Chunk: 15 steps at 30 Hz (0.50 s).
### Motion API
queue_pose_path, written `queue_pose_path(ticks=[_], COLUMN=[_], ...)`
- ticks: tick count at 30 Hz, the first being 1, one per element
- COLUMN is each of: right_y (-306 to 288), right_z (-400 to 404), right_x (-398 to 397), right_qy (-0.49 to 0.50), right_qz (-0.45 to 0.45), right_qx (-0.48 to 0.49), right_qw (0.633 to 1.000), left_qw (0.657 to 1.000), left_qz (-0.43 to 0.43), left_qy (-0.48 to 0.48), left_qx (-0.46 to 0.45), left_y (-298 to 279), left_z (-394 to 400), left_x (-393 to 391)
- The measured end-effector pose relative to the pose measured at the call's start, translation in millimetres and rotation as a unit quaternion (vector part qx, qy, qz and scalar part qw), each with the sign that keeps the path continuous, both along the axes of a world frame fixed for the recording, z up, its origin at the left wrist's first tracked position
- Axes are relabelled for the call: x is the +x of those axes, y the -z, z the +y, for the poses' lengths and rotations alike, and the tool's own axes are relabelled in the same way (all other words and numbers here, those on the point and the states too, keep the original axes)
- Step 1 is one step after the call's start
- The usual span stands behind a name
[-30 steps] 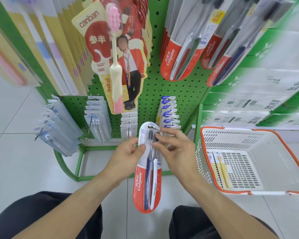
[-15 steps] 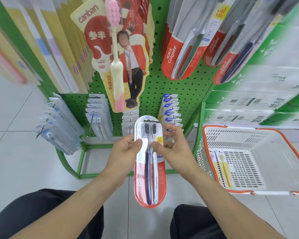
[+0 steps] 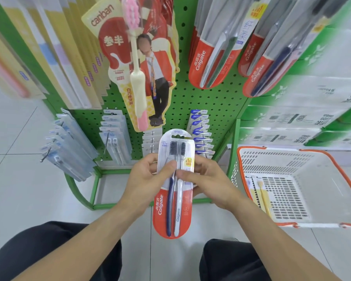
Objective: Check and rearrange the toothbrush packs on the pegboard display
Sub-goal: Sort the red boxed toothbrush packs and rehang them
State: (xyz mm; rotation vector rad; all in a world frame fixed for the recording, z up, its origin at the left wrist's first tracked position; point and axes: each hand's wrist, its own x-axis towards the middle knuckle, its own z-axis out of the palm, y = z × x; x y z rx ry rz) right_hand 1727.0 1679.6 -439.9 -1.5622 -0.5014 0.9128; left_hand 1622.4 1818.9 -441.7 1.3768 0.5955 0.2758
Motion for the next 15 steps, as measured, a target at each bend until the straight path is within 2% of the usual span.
queue_pose_path(ticks=[3,8,15], right_y=[-2,5,4], right_z=[-2,-3,1], right_x=[-1,-8,-5], right_qy=[-0.018,-0.067,0.018], right_qz=[-0.002,0.003,-0.029], right_qx=[-0.010,-0.043,-0.025], right_qw=[1.000,0.997,0.999], left_qw=[1.000,0.993,1.000], left_qz=[-0.003,-0.018,0.004], left_qy=[-0.021,-0.112,0.004], left_qx=[-0.009,-0.011,0.027], left_y=[0,3,-2], left_z=[-1,5,12], left_x=[0,1,1])
